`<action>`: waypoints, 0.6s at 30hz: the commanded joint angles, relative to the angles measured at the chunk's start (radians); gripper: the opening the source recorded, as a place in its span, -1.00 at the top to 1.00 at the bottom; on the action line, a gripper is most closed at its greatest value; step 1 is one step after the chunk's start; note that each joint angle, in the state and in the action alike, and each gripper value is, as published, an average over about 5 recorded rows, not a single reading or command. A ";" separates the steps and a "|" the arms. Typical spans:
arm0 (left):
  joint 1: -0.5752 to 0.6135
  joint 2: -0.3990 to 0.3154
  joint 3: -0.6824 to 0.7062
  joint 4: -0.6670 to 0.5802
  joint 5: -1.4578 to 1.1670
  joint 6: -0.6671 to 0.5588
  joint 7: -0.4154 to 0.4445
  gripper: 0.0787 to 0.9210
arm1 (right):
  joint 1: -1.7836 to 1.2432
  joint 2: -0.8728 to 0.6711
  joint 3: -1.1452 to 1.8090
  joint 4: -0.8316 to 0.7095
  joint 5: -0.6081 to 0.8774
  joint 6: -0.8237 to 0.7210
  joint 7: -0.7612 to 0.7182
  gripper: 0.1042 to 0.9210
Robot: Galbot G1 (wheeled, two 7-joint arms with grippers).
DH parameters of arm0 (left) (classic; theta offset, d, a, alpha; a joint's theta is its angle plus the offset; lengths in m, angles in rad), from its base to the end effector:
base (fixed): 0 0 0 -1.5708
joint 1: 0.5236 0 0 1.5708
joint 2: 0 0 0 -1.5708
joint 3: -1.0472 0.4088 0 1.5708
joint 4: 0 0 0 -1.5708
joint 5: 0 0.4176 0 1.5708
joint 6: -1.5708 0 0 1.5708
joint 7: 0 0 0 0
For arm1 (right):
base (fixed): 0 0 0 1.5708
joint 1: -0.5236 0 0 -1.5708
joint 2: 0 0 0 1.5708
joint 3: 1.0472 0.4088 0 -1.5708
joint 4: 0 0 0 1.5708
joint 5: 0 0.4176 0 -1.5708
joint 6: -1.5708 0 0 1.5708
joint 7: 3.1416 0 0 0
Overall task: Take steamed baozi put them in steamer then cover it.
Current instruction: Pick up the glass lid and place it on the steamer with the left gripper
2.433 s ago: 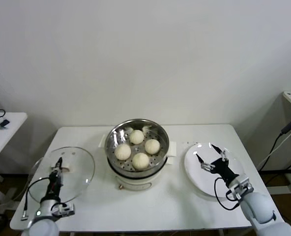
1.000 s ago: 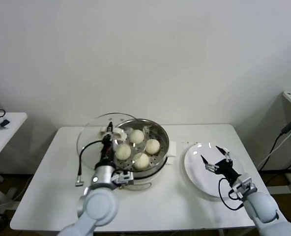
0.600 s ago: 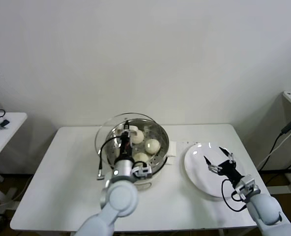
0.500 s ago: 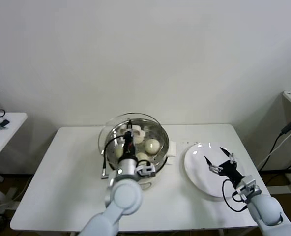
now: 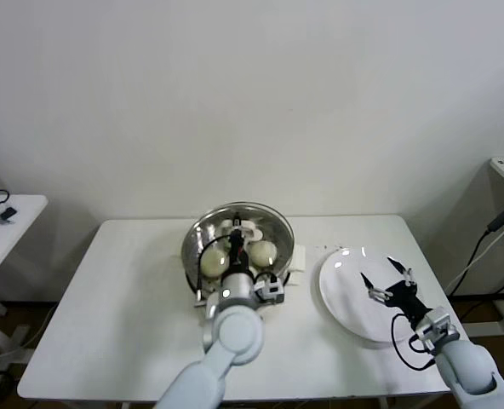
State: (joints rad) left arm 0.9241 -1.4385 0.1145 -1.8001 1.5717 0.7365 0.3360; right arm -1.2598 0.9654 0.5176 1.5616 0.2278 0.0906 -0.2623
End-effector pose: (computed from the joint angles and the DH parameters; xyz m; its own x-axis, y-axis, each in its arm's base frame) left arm 0.3663 -0.1987 -0.3004 -0.9963 -0.0801 0.0302 0.0276 0.0333 0.9991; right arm 0.3363 -0.2328 -0.4212 -0.9348 -0.2730 0.2273 -0.3353 0.8892 -0.3113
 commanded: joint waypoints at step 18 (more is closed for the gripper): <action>0.007 -0.016 -0.012 0.043 0.005 0.049 -0.011 0.84 | 0.018 -0.008 -0.011 -0.004 -0.004 0.000 -0.004 -0.76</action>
State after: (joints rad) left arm 0.9282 -1.4522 0.1036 -1.7669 1.5811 0.7364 0.3316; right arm -1.2448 0.9581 0.5079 1.5577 0.2239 0.0909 -0.2666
